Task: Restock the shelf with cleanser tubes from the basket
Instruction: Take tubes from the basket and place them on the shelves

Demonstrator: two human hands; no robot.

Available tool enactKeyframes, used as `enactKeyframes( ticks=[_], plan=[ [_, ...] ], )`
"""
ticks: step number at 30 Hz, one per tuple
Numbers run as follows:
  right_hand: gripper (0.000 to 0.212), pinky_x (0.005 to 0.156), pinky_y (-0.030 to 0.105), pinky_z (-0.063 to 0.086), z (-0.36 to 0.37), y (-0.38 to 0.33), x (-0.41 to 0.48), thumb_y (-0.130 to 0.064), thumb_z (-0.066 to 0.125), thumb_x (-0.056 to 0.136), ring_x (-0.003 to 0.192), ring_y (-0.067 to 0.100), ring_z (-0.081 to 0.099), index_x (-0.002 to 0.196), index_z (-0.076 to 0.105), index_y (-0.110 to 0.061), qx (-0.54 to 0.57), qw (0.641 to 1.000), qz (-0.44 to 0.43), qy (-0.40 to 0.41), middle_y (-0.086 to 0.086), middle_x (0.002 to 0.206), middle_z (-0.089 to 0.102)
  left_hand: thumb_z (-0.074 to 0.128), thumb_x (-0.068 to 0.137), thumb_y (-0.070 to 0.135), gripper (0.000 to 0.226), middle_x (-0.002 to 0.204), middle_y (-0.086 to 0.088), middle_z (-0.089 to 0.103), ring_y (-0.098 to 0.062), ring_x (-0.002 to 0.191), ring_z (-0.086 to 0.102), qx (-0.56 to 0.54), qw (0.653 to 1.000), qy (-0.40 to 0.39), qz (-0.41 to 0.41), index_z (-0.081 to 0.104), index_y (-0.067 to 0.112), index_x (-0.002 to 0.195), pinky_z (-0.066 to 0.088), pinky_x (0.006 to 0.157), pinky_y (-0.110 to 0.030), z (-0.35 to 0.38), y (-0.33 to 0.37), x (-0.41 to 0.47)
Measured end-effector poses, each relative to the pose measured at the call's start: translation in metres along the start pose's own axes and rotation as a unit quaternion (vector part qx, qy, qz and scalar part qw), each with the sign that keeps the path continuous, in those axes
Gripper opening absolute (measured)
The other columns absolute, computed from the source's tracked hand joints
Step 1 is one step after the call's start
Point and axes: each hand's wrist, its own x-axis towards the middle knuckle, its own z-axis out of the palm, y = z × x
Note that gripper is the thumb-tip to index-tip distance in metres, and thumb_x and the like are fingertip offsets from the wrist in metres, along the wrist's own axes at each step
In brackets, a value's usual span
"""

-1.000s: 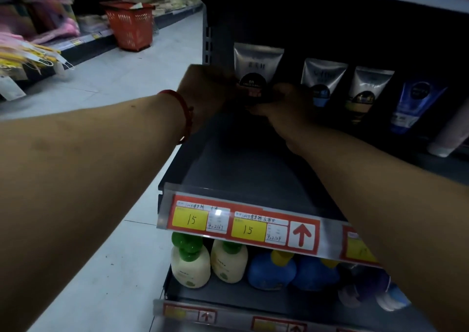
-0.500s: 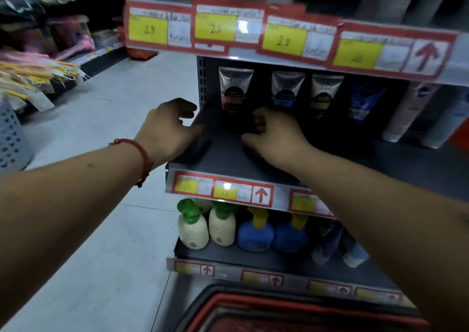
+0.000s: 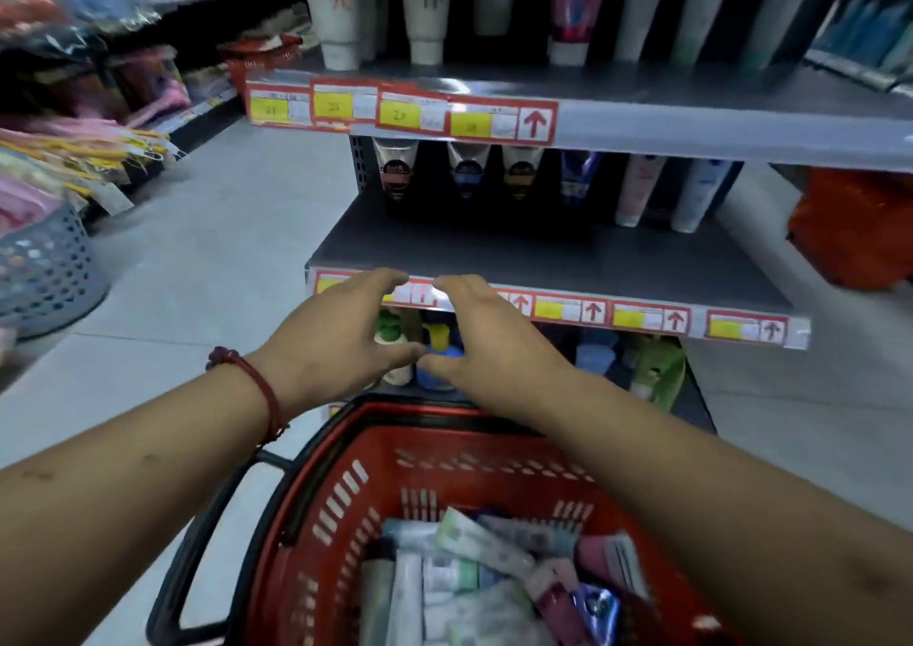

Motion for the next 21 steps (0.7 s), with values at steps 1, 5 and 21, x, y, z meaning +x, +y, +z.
enactKeyframes(
  ticks=[1, 5, 21],
  plan=[
    [0.074, 0.105, 0.044, 0.044, 0.003, 0.002, -0.015, -0.036, 0.073, 0.090, 0.131, 0.028, 0.046, 0.150, 0.035, -0.015, 0.009, 1.000, 0.002, 0.001, 0.008, 0.146, 0.042, 0.077, 0.082, 0.047, 0.074, 0.143, 0.006, 0.056, -0.019, 0.129, 0.054, -0.012, 1.000, 0.001, 0.007, 0.046, 0.027, 0.146, 0.047, 0.103, -0.039, 0.007, 0.007, -0.011],
    [0.081, 0.110, 0.039, 0.042, 0.022, 0.016, -0.071, -0.041, 0.072, 0.091, 0.138, 0.024, 0.043, 0.156, 0.029, -0.017, 0.050, 0.998, 0.036, -0.011, 0.004, 0.156, 0.036, 0.076, 0.083, 0.047, 0.066, 0.138, 0.009, 0.059, -0.016, 0.123, 0.057, -0.059, 0.998, -0.003, 0.014, 0.050, 0.032, 0.142, 0.049, 0.100, -0.039, 0.044, 0.027, -0.050],
    [0.085, 0.107, 0.033, 0.043, 0.135, 0.113, -0.203, -0.038, 0.079, 0.084, 0.134, 0.024, 0.049, 0.153, 0.036, -0.014, 0.046, 0.953, 0.197, -0.226, 0.007, 0.154, 0.042, 0.076, 0.084, 0.047, 0.075, 0.147, -0.004, 0.054, -0.022, 0.131, 0.053, -0.112, 0.949, -0.262, -0.133, 0.047, 0.019, 0.147, 0.044, 0.106, -0.034, 0.215, 0.015, -0.165]
  ],
)
